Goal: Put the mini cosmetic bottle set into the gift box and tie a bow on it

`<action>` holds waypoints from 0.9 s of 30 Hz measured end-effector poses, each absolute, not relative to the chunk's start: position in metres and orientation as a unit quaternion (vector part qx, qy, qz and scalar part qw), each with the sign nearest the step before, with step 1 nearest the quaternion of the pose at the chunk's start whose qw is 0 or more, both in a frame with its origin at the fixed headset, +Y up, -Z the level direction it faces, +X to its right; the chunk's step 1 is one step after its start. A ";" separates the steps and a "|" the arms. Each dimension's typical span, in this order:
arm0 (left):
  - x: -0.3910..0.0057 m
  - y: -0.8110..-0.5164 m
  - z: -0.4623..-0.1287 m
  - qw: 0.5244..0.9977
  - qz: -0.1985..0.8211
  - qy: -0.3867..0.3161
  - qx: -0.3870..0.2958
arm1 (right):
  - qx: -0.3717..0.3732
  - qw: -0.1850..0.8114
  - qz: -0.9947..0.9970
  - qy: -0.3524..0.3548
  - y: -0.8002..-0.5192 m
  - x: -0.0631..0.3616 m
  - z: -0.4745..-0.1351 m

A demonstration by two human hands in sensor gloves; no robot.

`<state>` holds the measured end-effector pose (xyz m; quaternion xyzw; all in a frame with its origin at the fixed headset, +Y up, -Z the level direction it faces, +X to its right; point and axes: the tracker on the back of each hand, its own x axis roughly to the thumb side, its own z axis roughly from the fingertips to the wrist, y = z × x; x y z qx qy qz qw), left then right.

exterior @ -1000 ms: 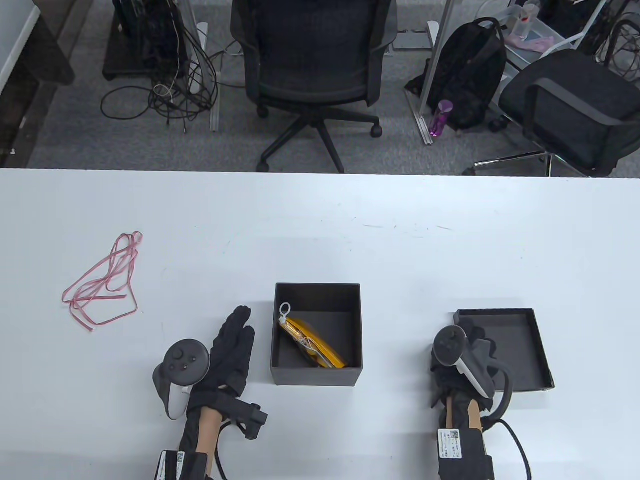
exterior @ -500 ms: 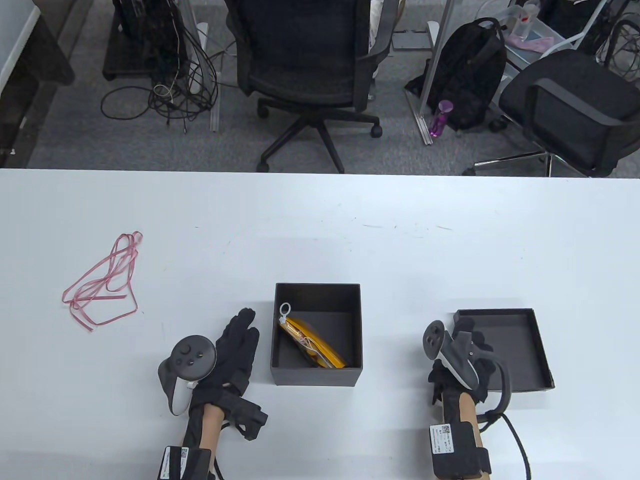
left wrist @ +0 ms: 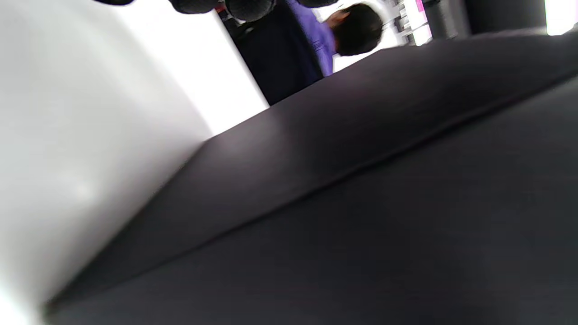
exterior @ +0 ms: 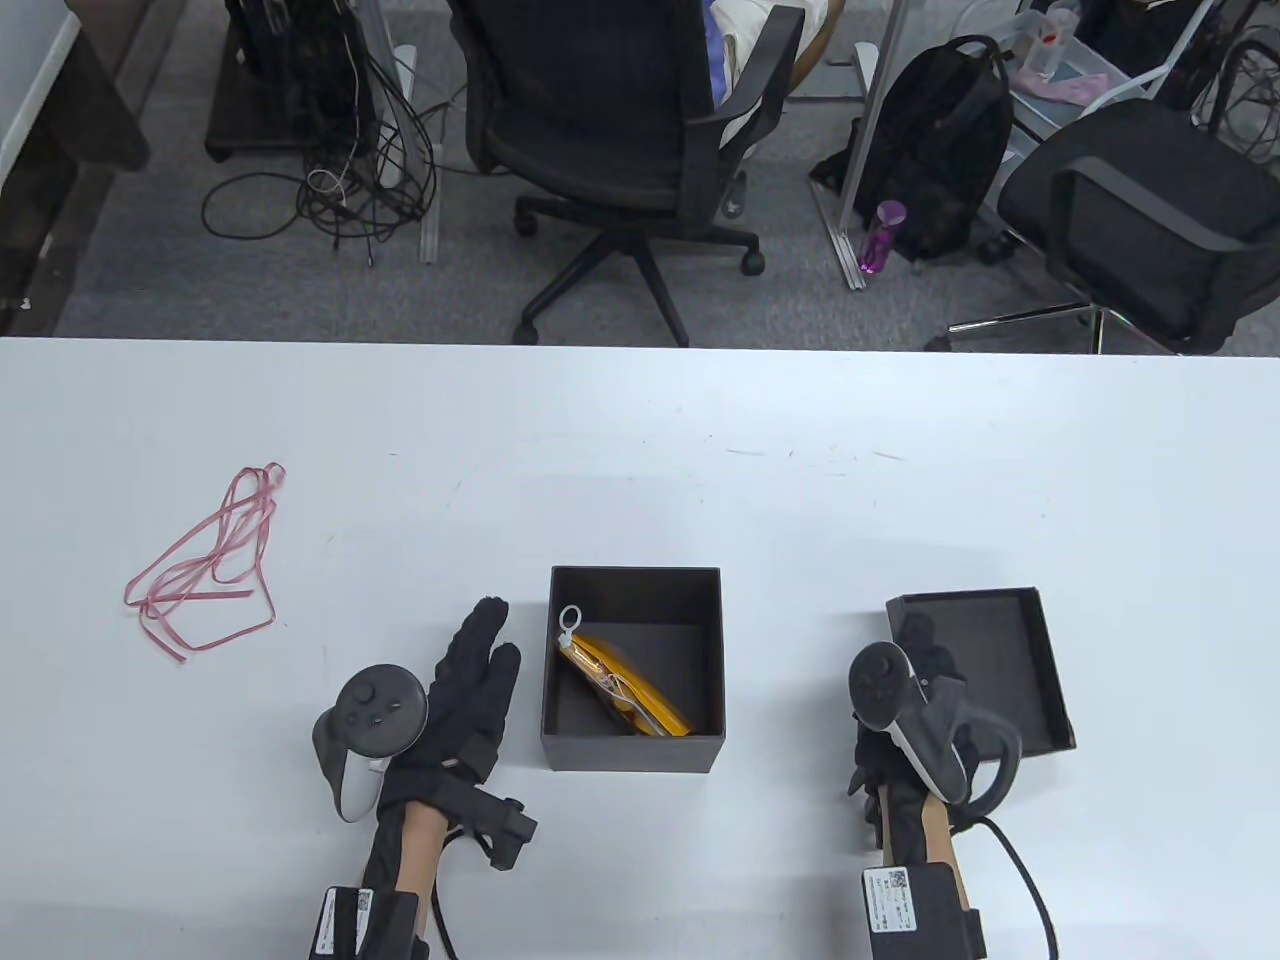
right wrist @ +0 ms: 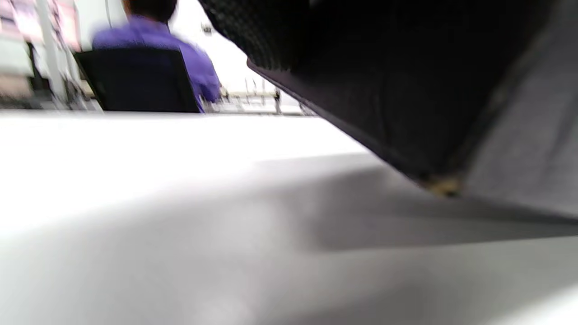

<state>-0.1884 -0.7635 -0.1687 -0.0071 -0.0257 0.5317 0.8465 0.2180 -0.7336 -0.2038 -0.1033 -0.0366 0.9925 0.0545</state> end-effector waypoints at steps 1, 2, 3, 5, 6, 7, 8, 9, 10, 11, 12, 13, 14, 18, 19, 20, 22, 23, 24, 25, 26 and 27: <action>-0.188 -0.758 -0.168 0.842 0.538 -0.034 0.004 | -0.093 0.083 0.991 -0.050 -0.726 0.216 -0.202; -0.186 -0.749 -0.167 0.834 0.549 -0.051 0.022 | -0.075 0.130 0.986 -0.071 -0.716 0.214 -0.198; -0.186 -0.744 -0.166 0.830 0.554 -0.060 0.031 | -0.061 0.163 0.981 -0.086 -0.710 0.212 -0.196; -0.184 -0.728 -0.163 0.820 0.563 -0.086 0.060 | -0.013 0.271 0.954 -0.124 -0.690 0.209 -0.188; -0.184 -0.722 -0.161 0.816 0.566 -0.095 0.070 | 0.018 0.324 0.935 -0.142 -0.682 0.208 -0.185; -0.184 -0.716 -0.158 0.811 0.571 -0.102 0.081 | 0.045 0.370 0.915 -0.155 -0.676 0.206 -0.182; -0.184 -0.711 -0.157 0.806 0.576 -0.109 0.089 | 0.071 0.410 0.894 -0.165 -0.671 0.205 -0.181; -0.184 -0.706 -0.154 0.797 0.584 -0.118 0.097 | 0.110 0.467 0.859 -0.178 -0.664 0.202 -0.177; -0.183 -0.702 -0.153 0.792 0.589 -0.124 0.102 | 0.134 0.502 0.834 -0.185 -0.660 0.200 -0.175; -0.182 -0.698 -0.151 0.784 0.596 -0.134 0.107 | 0.170 0.551 0.794 -0.194 -0.655 0.197 -0.172; -0.181 -0.695 -0.149 0.780 0.600 -0.142 0.109 | 0.194 0.579 0.768 -0.193 -0.652 0.195 -0.171; -0.180 -0.692 -0.148 0.773 0.606 -0.152 0.110 | 0.228 0.621 0.727 -0.184 -0.649 0.191 -0.169; -0.179 -0.690 -0.146 0.769 0.609 -0.160 0.112 | 0.249 0.646 0.700 -0.175 -0.647 0.189 -0.168; -0.170 -0.679 -0.141 0.740 0.633 -0.198 0.110 | 0.318 0.749 0.573 -0.099 -0.644 0.177 -0.166; -0.167 -0.676 -0.140 0.736 0.635 -0.211 0.104 | 0.322 0.760 0.558 -0.088 -0.645 0.174 -0.166; -0.164 -0.674 -0.139 0.734 0.635 -0.218 0.099 | 0.326 0.762 0.553 -0.082 -0.646 0.171 -0.166; -0.158 -0.671 -0.136 0.732 0.634 -0.235 0.083 | 0.334 0.770 0.541 -0.053 -0.647 0.164 -0.165; -0.155 -0.669 -0.135 0.729 0.634 -0.247 0.075 | 0.337 0.777 0.531 -0.036 -0.649 0.160 -0.164; -0.152 -0.668 -0.134 0.722 0.639 -0.255 0.066 | 0.335 0.787 0.518 -0.025 -0.651 0.157 -0.164; -0.151 -0.668 -0.134 0.718 0.644 -0.256 0.062 | 0.330 0.795 0.508 -0.020 -0.652 0.155 -0.165; -0.149 -0.669 -0.133 0.712 0.651 -0.256 0.062 | 0.322 0.807 0.494 -0.011 -0.655 0.153 -0.166; -0.148 -0.670 -0.132 0.710 0.654 -0.254 0.065 | 0.316 0.813 0.488 -0.006 -0.658 0.152 -0.167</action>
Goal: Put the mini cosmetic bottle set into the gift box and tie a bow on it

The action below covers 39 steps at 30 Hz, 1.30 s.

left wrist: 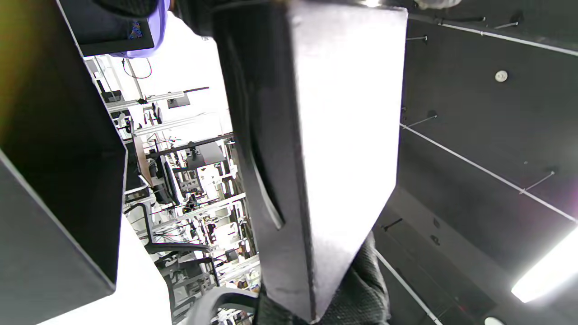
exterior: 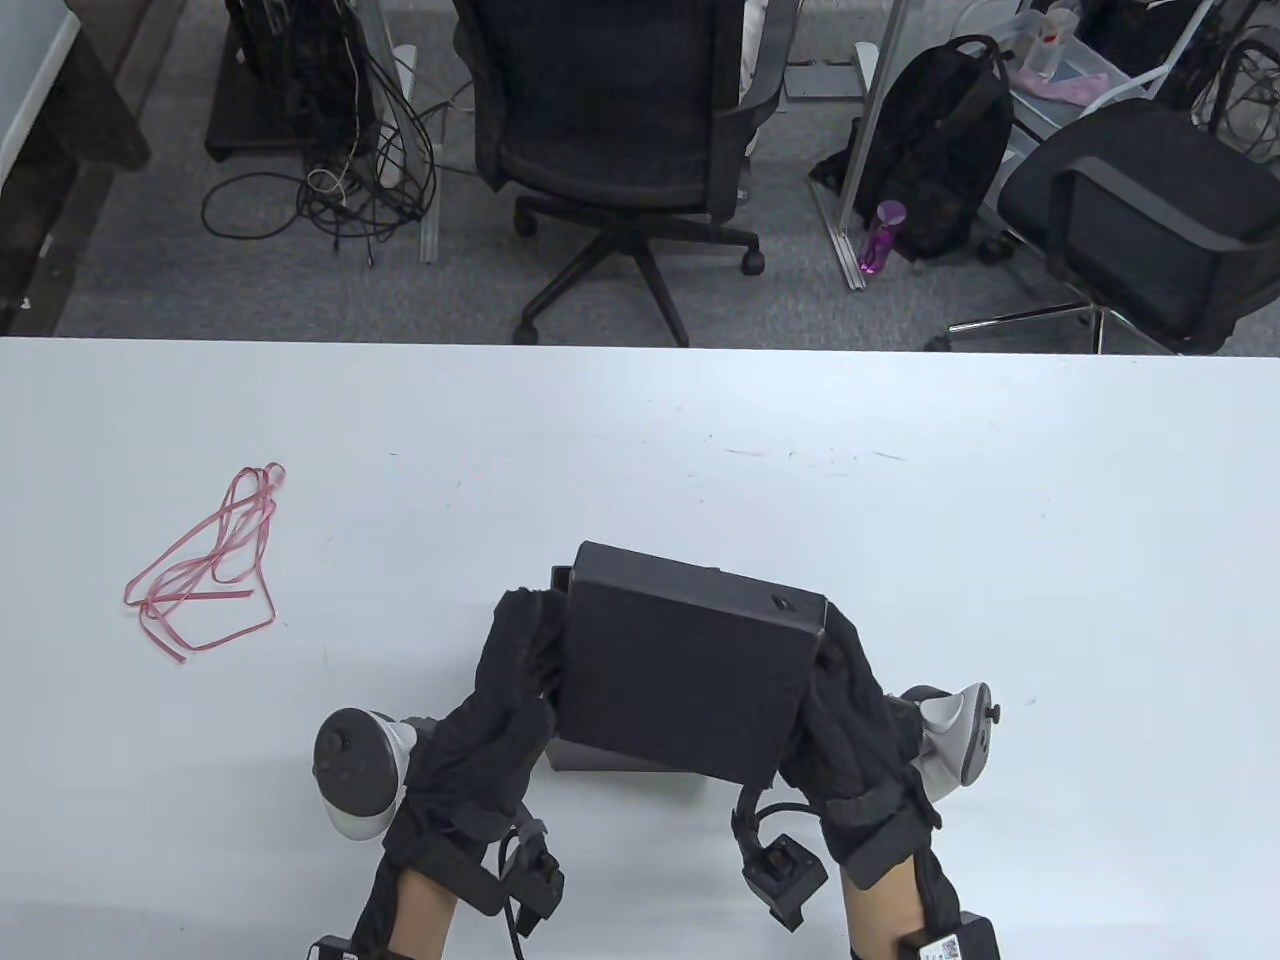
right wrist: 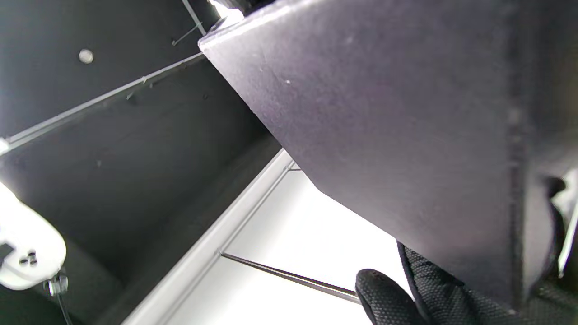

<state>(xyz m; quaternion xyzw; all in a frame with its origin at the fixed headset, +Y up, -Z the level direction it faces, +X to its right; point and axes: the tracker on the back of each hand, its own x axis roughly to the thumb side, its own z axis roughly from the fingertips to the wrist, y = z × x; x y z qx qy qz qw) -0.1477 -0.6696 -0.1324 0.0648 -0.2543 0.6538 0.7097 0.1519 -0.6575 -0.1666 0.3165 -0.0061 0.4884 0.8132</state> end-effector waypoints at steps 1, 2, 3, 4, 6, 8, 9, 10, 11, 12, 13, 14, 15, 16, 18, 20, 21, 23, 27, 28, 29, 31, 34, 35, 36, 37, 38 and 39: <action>-0.147 -0.671 -0.132 0.709 0.657 -0.245 0.073 | 0.309 0.816 0.488 -0.004 -0.661 0.151 -0.168; -0.145 -0.673 -0.131 0.710 0.659 -0.234 0.083 | 0.304 0.816 0.491 -0.001 -0.665 0.149 -0.169; -0.144 -0.674 -0.131 0.710 0.660 -0.231 0.085 | 0.303 0.817 0.492 0.003 -0.667 0.149 -0.170; -0.143 -0.675 -0.131 0.714 0.658 -0.226 0.082 | 0.300 0.815 0.497 0.009 -0.669 0.147 -0.171; -0.141 -0.676 -0.132 0.719 0.654 -0.220 0.082 | 0.296 0.811 0.505 0.003 -0.670 0.146 -0.172; -0.140 -0.677 -0.131 0.725 0.648 -0.216 0.087 | 0.295 0.805 0.515 -0.004 -0.669 0.144 -0.172; -0.140 -0.678 -0.131 0.729 0.645 -0.212 0.090 | 0.293 0.799 0.525 -0.013 -0.668 0.144 -0.171; -0.139 -0.678 -0.131 0.731 0.644 -0.208 0.092 | 0.288 0.793 0.536 -0.023 -0.667 0.144 -0.171; -0.139 -0.679 -0.130 0.732 0.644 -0.202 0.095 | 0.280 0.777 0.563 -0.033 -0.666 0.143 -0.169; -0.138 -0.679 -0.130 0.732 0.644 -0.197 0.098 | 0.275 0.762 0.585 -0.042 -0.664 0.143 -0.168; -0.137 -0.680 -0.130 0.732 0.645 -0.194 0.098 | 0.277 0.733 0.618 -0.060 -0.663 0.143 -0.167; -0.136 -0.680 -0.129 0.733 0.646 -0.194 0.094 | 0.277 0.710 0.643 -0.073 -0.662 0.142 -0.165; -0.134 -0.680 -0.129 0.733 0.645 -0.196 0.091 | 0.278 0.677 0.676 -0.084 -0.661 0.139 -0.164; -0.133 -0.680 -0.128 0.734 0.644 -0.198 0.090 | 0.282 0.656 0.694 -0.087 -0.661 0.137 -0.162; -0.133 -0.679 -0.127 0.738 0.638 -0.195 0.099 | 0.282 0.629 0.719 -0.089 -0.660 0.134 -0.161; -0.134 -0.678 -0.127 0.747 0.627 -0.198 0.101 | 0.277 0.624 0.727 -0.076 -0.661 0.134 -0.162; -0.134 -0.677 -0.127 0.754 0.619 -0.198 0.097 | 0.268 0.625 0.730 -0.067 -0.663 0.134 -0.162; -0.133 -0.677 -0.127 0.768 0.604 -0.190 0.093 | 0.255 0.626 0.735 -0.053 -0.666 0.134 -0.164; -0.130 -0.683 -0.129 0.781 0.596 -0.177 0.066 | 0.220 0.619 0.754 -0.021 -0.678 0.138 -0.170; -0.129 -0.685 -0.130 0.780 0.598 -0.173 0.056 | 0.209 0.617 0.759 -0.010 -0.681 0.139 -0.172; -0.129 -0.686 -0.131 0.781 0.599 -0.171 0.048 | 0.206 0.617 0.760 -0.003 -0.683 0.139 -0.173; -0.129 -0.688 -0.132 0.785 0.597 -0.162 0.034 | 0.197 0.619 0.760 0.012 -0.688 0.140 -0.176; -0.130 -0.691 -0.133 0.799 0.583 -0.148 0.016 | 0.188 0.622 0.759 0.035 -0.698 0.140 -0.181; -0.130 -0.692 -0.134 0.801 0.581 -0.145 0.011 | 0.186 0.623 0.759 0.039 -0.700 0.140 -0.182; -0.130 -0.693 -0.135 0.802 0.581 -0.141 0.004 | 0.183 0.625 0.757 0.046 -0.704 0.140 -0.183; -0.130 -0.694 -0.135 0.802 0.581 -0.139 -0.001 | 0.180 0.627 0.756 0.050 -0.706 0.141 -0.184; -0.130 -0.696 -0.136 0.804 0.580 -0.134 -0.010 | 0.175 0.628 0.756 0.056 -0.711 0.141 -0.186; -0.131 -0.697 -0.137 0.804 0.579 -0.132 -0.015 | 0.173 0.627 0.757 0.060 -0.712 0.141 -0.187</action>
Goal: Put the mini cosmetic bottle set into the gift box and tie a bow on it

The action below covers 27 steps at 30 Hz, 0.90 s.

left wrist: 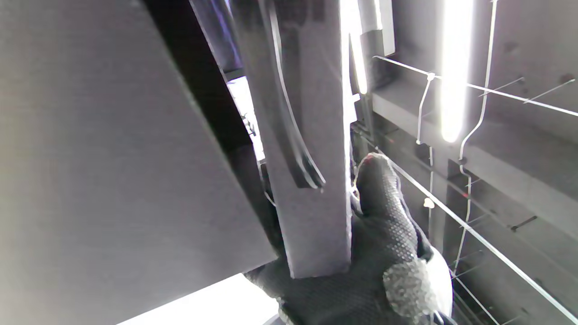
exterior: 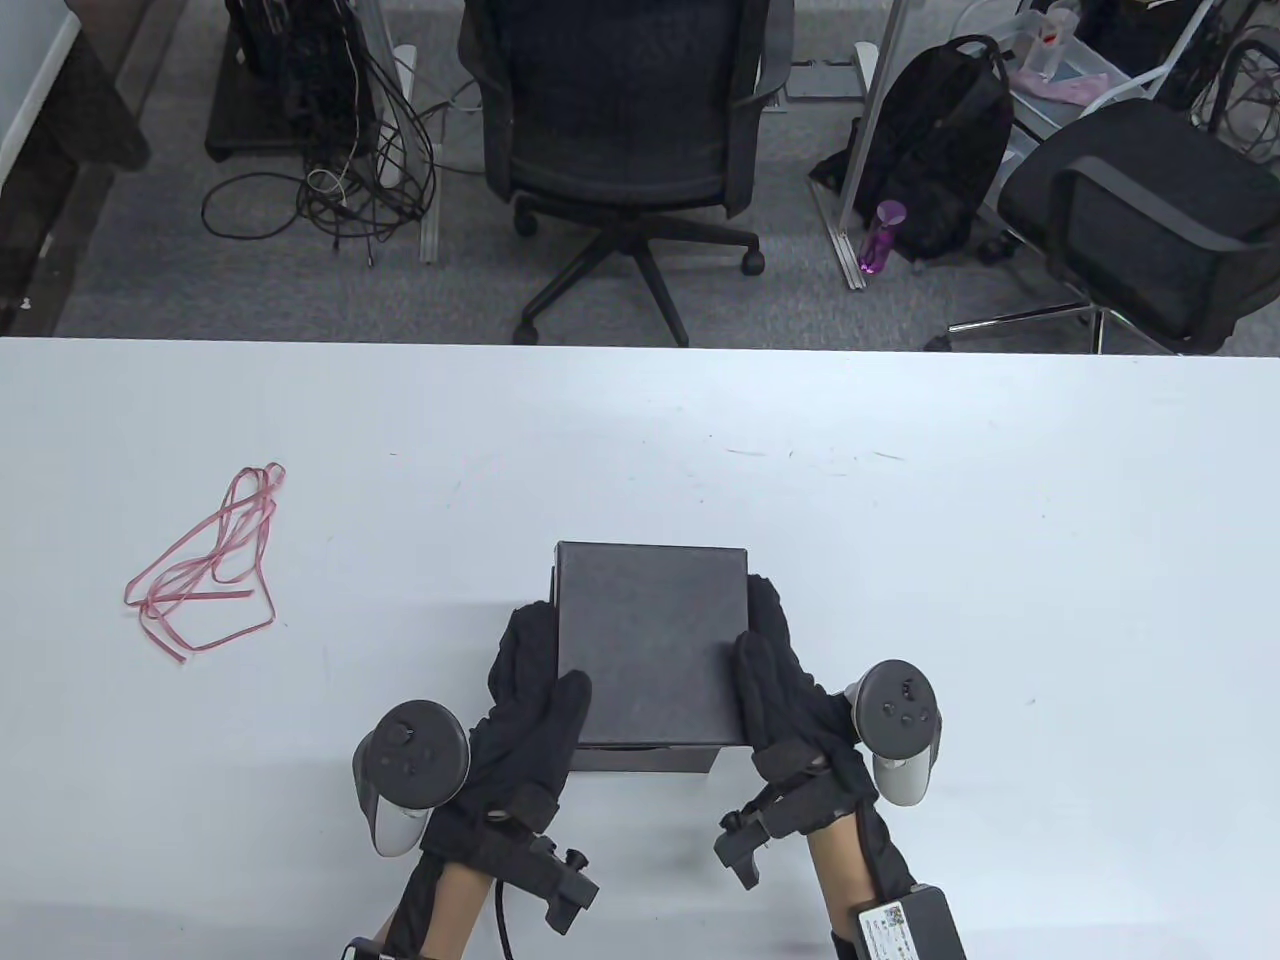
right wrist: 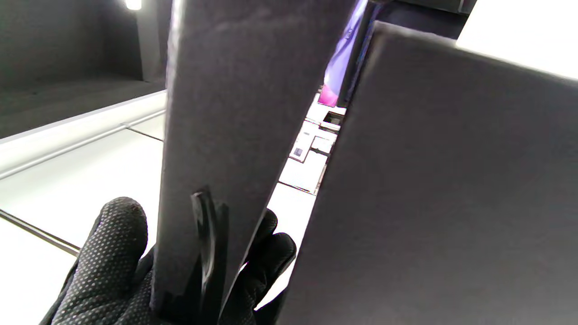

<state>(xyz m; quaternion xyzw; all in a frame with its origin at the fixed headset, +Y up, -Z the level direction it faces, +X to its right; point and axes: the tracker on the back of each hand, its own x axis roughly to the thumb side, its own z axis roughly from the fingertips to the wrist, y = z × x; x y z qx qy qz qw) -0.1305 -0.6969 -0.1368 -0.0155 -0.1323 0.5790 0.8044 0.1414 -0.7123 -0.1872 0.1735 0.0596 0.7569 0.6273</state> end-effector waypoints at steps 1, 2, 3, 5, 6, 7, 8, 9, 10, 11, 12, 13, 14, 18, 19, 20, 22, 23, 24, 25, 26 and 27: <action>-0.131 -0.699 -0.138 0.805 0.578 -0.131 -0.021 | 0.175 0.626 0.757 0.065 -0.715 0.142 -0.189; -0.131 -0.700 -0.138 0.805 0.578 -0.129 -0.022 | 0.177 0.625 0.757 0.071 -0.717 0.141 -0.190; -0.131 -0.702 -0.139 0.806 0.578 -0.126 -0.023 | 0.177 0.626 0.756 0.076 -0.719 0.142 -0.191; -0.132 -0.703 -0.140 0.808 0.576 -0.124 -0.024 | 0.177 0.629 0.752 0.084 -0.722 0.142 -0.192; -0.133 -0.704 -0.141 0.809 0.575 -0.121 -0.022 | 0.178 0.630 0.750 0.090 -0.723 0.142 -0.192; -0.134 -0.705 -0.141 0.810 0.574 -0.118 -0.018 | 0.179 0.630 0.750 0.095 -0.724 0.142 -0.192; -0.135 -0.706 -0.142 0.812 0.573 -0.115 -0.016 | 0.181 0.628 0.750 0.099 -0.725 0.142 -0.192; -0.136 -0.708 -0.143 0.812 0.572 -0.112 -0.017 | 0.183 0.624 0.752 0.104 -0.726 0.142 -0.192; -0.137 -0.709 -0.144 0.812 0.574 -0.109 -0.020 | 0.183 0.622 0.754 0.107 -0.727 0.141 -0.192; -0.138 -0.711 -0.145 0.809 0.578 -0.105 -0.024 | 0.185 0.618 0.756 0.112 -0.728 0.141 -0.192; -0.139 -0.713 -0.146 0.807 0.581 -0.103 -0.027 | 0.186 0.615 0.758 0.116 -0.729 0.141 -0.193; -0.141 -0.715 -0.147 0.803 0.586 -0.099 -0.033 | 0.185 0.611 0.760 0.120 -0.729 0.140 -0.193; -0.141 -0.716 -0.147 0.802 0.589 -0.097 -0.036 | 0.183 0.608 0.763 0.122 -0.729 0.140 -0.193; -0.144 -0.723 -0.150 0.796 0.597 -0.087 -0.047 | 0.181 0.591 0.777 0.124 -0.730 0.142 -0.193; -0.145 -0.724 -0.150 0.789 0.606 -0.087 -0.049 | 0.182 0.588 0.778 0.128 -0.730 0.142 -0.193; -0.145 -0.724 -0.150 0.785 0.612 -0.086 -0.051 | 0.182 0.587 0.778 0.128 -0.730 0.142 -0.193; -0.145 -0.724 -0.151 0.784 0.613 -0.085 -0.053 | 0.181 0.586 0.779 0.128 -0.731 0.142 -0.192; -0.145 -0.724 -0.151 0.788 0.608 -0.084 -0.051 | 0.182 0.584 0.780 0.130 -0.731 0.141 -0.192; -0.146 -0.723 -0.151 0.791 0.604 -0.083 -0.048 | 0.183 0.582 0.781 0.133 -0.731 0.140 -0.192; -0.146 -0.724 -0.151 0.792 0.604 -0.082 -0.048 | 0.183 0.580 0.782 0.134 -0.732 0.139 -0.192; -0.146 -0.724 -0.151 0.792 0.603 -0.080 -0.048 | 0.184 0.578 0.783 0.135 -0.732 0.137 -0.191; -0.146 -0.724 -0.151 0.791 0.604 -0.079 -0.048 | 0.186 0.576 0.785 0.135 -0.732 0.135 -0.191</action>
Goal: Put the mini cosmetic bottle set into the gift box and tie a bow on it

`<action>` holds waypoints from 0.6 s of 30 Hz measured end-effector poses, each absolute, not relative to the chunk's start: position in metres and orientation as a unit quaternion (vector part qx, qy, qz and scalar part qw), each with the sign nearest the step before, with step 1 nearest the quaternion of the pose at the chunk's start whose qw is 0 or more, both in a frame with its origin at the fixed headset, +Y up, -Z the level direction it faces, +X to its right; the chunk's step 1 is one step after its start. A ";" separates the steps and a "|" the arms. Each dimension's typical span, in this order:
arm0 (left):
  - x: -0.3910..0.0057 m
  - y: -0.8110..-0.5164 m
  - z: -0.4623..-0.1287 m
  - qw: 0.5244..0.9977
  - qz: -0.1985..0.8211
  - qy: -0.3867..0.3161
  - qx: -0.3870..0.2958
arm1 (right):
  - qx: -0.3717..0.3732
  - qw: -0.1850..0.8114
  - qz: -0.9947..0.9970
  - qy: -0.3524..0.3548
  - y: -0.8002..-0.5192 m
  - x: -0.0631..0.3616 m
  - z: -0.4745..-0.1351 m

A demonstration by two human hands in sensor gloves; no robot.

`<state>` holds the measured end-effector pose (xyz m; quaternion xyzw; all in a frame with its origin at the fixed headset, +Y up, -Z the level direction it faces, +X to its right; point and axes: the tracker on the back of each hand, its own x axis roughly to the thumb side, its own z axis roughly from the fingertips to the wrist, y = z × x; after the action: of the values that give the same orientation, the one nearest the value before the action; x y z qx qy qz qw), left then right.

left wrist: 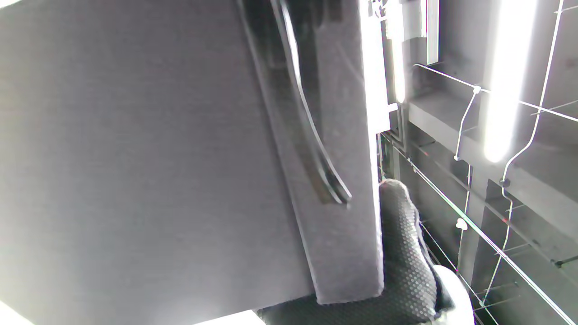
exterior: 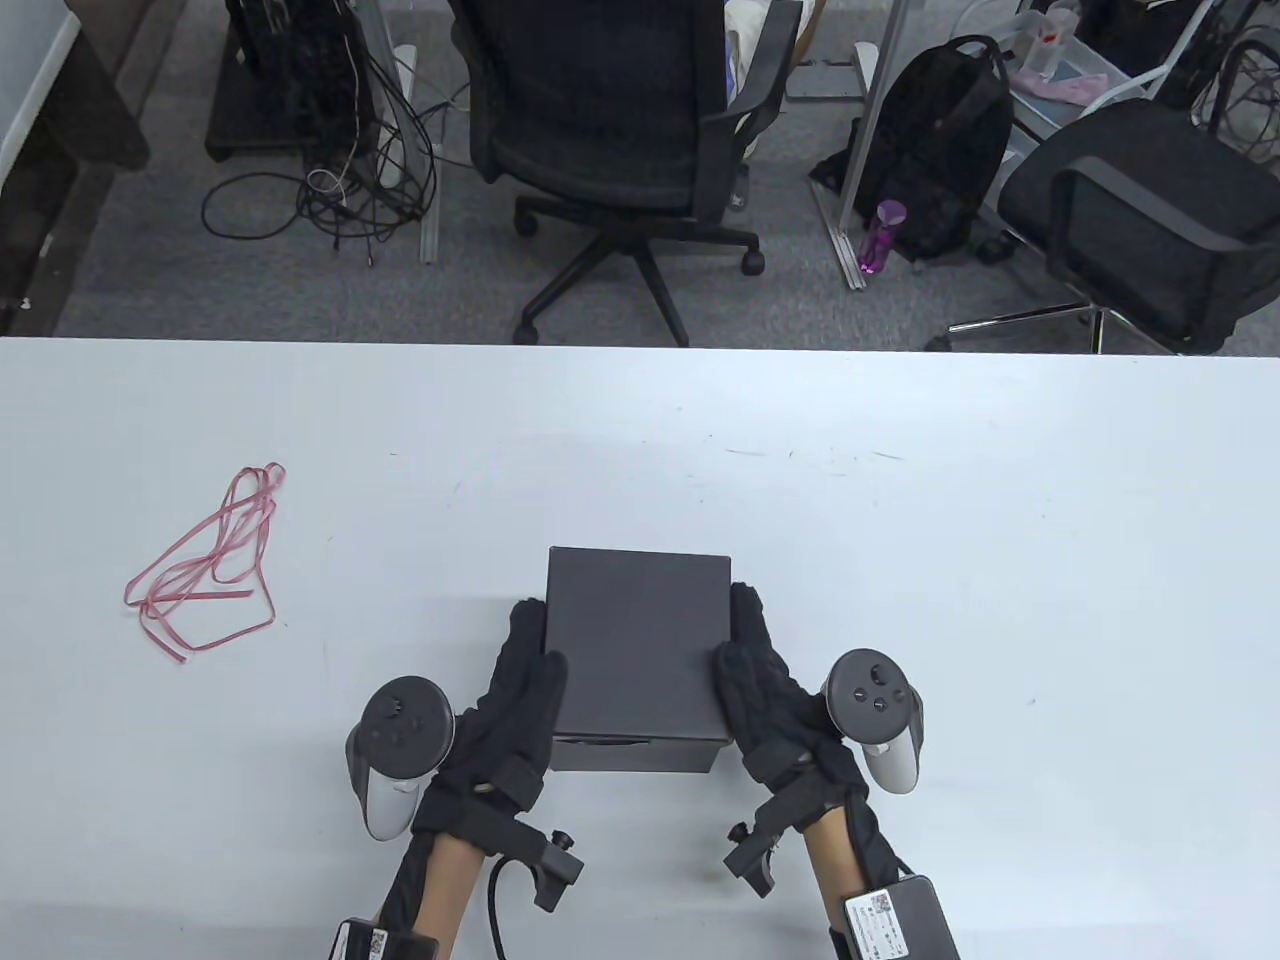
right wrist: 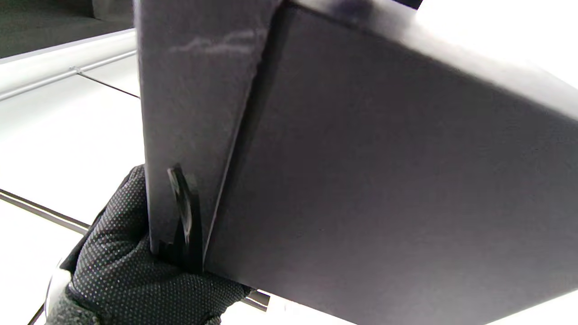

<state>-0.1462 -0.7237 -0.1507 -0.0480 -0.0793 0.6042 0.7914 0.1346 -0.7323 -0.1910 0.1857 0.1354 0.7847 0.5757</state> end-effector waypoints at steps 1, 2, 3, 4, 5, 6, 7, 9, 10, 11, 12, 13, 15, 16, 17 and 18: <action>-0.147 -0.724 -0.151 0.792 0.604 -0.077 -0.047 | 0.186 0.575 0.785 0.135 -0.732 0.134 -0.191; -0.148 -0.724 -0.151 0.793 0.603 -0.075 -0.045 | 0.186 0.577 0.784 0.135 -0.732 0.132 -0.190; -0.149 -0.725 -0.152 0.792 0.605 -0.075 -0.045 | 0.185 0.578 0.783 0.135 -0.732 0.132 -0.190; -0.149 -0.726 -0.152 0.789 0.609 -0.072 -0.044 | 0.183 0.581 0.781 0.134 -0.733 0.131 -0.189; -0.149 -0.726 -0.152 0.789 0.609 -0.071 -0.043 | 0.183 0.583 0.781 0.134 -0.733 0.131 -0.189; -0.149 -0.726 -0.152 0.791 0.607 -0.070 -0.041 | 0.181 0.585 0.779 0.132 -0.733 0.130 -0.189; -0.148 -0.725 -0.152 0.794 0.603 -0.069 -0.040 | 0.180 0.586 0.779 0.132 -0.733 0.130 -0.189; -0.148 -0.725 -0.151 0.795 0.602 -0.068 -0.039 | 0.178 0.584 0.781 0.127 -0.732 0.130 -0.188; -0.149 -0.725 -0.152 0.795 0.602 -0.067 -0.039 | 0.178 0.584 0.782 0.126 -0.732 0.130 -0.188; -0.149 -0.725 -0.152 0.793 0.605 -0.066 -0.041 | 0.176 0.587 0.780 0.126 -0.730 0.129 -0.188; -0.149 -0.725 -0.152 0.791 0.606 -0.065 -0.043 | 0.175 0.590 0.778 0.124 -0.729 0.129 -0.188; -0.150 -0.725 -0.152 0.791 0.607 -0.066 -0.045 | 0.176 0.592 0.777 0.121 -0.727 0.129 -0.187; -0.149 -0.724 -0.151 0.787 0.611 -0.067 -0.049 | 0.182 0.592 0.777 0.114 -0.722 0.129 -0.186; -0.149 -0.724 -0.151 0.787 0.611 -0.065 -0.052 | 0.186 0.590 0.778 0.109 -0.718 0.128 -0.185; -0.150 -0.723 -0.151 0.788 0.610 -0.067 -0.051 | 0.189 0.589 0.779 0.102 -0.715 0.128 -0.184; -0.151 -0.721 -0.150 0.786 0.612 -0.068 -0.048 | 0.192 0.587 0.780 0.097 -0.713 0.127 -0.183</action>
<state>-0.1506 -0.7212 -0.1504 -0.0482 -0.0677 0.6125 0.7861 0.1272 -0.7128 -0.1832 0.1925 0.0974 0.7804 0.5869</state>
